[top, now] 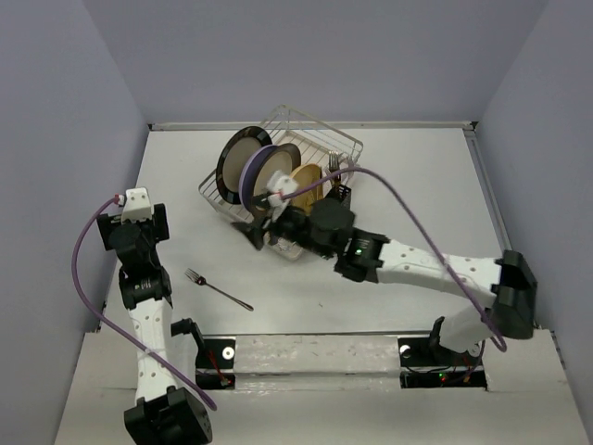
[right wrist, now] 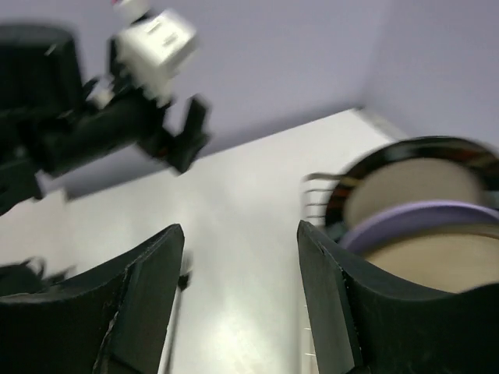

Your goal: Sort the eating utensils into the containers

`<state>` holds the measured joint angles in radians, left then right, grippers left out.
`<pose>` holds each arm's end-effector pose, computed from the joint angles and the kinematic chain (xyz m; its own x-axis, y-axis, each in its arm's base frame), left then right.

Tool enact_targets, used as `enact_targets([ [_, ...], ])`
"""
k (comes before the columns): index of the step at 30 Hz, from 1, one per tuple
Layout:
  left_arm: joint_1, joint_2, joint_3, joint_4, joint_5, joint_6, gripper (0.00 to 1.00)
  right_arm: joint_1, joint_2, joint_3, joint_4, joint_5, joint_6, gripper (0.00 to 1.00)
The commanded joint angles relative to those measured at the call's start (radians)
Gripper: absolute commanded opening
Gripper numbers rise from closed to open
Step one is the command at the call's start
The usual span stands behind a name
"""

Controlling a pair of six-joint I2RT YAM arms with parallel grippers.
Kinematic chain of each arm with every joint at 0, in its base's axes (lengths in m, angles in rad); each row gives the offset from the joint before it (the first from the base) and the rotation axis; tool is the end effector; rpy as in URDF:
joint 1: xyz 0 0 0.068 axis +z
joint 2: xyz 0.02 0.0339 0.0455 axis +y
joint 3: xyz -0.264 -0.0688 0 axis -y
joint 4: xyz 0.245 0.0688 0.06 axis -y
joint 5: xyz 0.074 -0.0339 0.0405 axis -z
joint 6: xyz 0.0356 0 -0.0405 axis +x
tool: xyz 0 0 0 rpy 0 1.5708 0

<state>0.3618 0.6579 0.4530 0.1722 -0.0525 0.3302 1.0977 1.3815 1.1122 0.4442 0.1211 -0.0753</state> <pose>0.1608 0.0629 0.2802 -0.1594 0.2859 -0.9449 -0.3709 0.8697 0.3257 0.1542 0.2919 0.3845 0.1415 0.1125 -0.9835 -0.8211 0.5683 -0.0531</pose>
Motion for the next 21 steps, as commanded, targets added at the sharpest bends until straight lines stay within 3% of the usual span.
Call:
enact_targets([
  [1,0.011,-0.026,0.016,0.030,-0.070,-0.008,0.99,0.157,0.345,0.281,-0.593,-0.077,-0.017,0.66],
  [3,0.015,-0.044,0.013,0.038,-0.087,-0.010,0.99,0.185,0.427,0.352,-0.665,-0.144,-0.005,0.66],
  [9,0.054,-0.044,0.016,0.049,-0.101,-0.022,0.99,0.185,0.600,0.489,-0.668,-0.242,0.068,0.66],
  [15,0.057,-0.053,0.013,0.047,-0.064,-0.023,0.99,0.185,0.835,0.696,-0.774,-0.221,0.137,0.66],
  [21,0.057,-0.053,0.012,0.043,-0.024,-0.023,0.99,0.185,0.941,0.820,-0.820,-0.144,0.184,0.66],
])
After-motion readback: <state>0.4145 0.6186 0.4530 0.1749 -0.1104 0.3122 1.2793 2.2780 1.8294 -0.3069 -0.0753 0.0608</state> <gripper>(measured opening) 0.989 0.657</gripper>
